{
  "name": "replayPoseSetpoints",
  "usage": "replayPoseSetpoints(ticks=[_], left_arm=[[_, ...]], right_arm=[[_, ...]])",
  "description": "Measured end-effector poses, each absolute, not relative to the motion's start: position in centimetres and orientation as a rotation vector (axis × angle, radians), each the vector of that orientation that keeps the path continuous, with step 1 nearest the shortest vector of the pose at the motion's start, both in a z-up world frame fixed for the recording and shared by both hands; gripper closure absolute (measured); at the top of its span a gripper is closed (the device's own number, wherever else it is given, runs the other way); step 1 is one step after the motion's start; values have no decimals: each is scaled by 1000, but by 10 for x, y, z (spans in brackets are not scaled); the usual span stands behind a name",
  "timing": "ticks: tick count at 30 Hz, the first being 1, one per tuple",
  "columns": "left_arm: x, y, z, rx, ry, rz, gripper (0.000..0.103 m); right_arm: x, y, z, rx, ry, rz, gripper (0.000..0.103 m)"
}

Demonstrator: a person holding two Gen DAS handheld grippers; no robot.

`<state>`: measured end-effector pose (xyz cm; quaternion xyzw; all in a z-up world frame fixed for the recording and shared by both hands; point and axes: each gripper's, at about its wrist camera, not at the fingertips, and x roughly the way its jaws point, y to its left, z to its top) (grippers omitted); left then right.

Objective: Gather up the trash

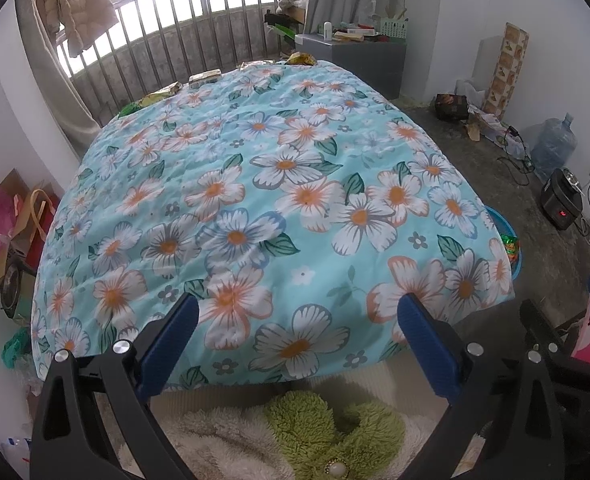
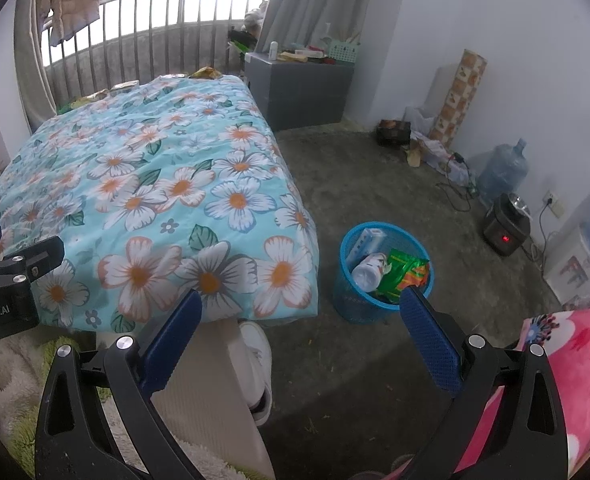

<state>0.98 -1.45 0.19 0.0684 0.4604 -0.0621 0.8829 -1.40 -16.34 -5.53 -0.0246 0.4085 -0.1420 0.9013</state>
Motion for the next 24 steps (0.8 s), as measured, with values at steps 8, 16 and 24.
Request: replayPoseSetpoints(ticks=[8,16,24], left_arm=[[9,-14,-1,145,967,-125,6],[9,-14,-1,145,968,-125,6],[10,-14,-1,143,971,-123,6]], right_arm=[[-14,-163,-55,-48,844,-294,8],[-12,-162,-54,-47,845,-290,8],[-13,-163,-54,-47,845,-293,8]])
